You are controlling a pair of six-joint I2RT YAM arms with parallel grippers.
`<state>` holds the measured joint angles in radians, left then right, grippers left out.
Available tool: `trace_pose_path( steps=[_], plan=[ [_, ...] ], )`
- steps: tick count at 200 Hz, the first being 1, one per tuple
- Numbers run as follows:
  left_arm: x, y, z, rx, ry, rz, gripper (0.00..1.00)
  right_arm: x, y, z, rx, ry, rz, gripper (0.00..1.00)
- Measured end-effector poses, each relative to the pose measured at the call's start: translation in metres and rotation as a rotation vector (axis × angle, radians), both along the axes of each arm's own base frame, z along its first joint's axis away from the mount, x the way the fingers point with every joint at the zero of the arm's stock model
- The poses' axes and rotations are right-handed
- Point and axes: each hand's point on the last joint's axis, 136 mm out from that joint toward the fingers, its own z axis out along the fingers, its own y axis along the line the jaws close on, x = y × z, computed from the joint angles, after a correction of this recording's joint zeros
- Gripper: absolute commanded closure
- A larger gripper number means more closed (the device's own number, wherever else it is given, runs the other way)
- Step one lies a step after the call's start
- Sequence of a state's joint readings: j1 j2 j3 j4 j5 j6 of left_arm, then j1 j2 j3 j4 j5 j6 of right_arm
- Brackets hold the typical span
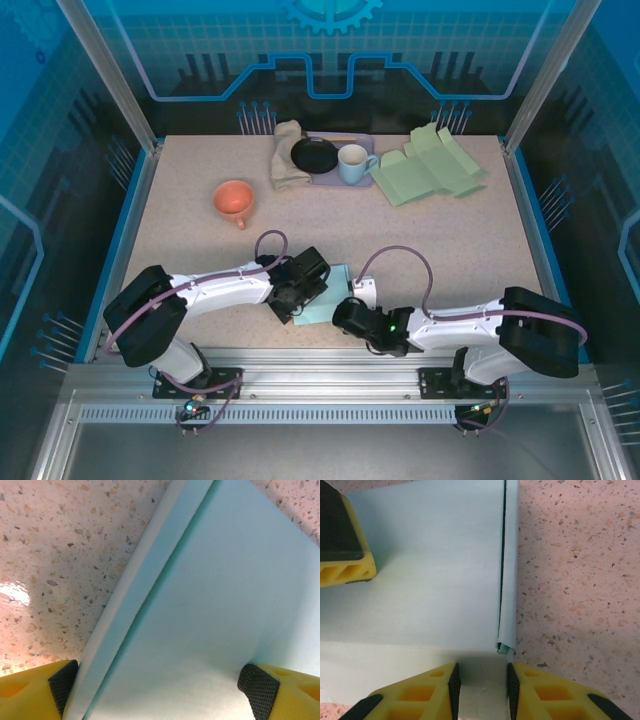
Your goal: Fold the paper box
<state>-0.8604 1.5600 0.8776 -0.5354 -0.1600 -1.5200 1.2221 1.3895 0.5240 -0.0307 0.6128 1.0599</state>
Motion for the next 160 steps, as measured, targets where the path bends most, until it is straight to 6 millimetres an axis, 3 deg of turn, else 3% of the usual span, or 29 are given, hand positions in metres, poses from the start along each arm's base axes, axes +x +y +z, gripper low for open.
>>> trace_pose_path(
  steps=[83,119,160],
  plan=[
    [0.001,-0.001,-0.004,0.003,0.000,0.001,0.13,0.000,-0.005,-0.004,0.033,-0.127,0.011,0.66],
    [0.008,-0.005,-0.007,-0.003,-0.024,0.005,0.12,-0.002,-0.019,-0.018,-0.023,-0.142,0.025,0.65],
    [0.012,-0.006,-0.007,0.008,-0.032,0.004,0.12,-0.003,-0.022,-0.021,-0.068,-0.156,0.056,0.66]
  ],
)
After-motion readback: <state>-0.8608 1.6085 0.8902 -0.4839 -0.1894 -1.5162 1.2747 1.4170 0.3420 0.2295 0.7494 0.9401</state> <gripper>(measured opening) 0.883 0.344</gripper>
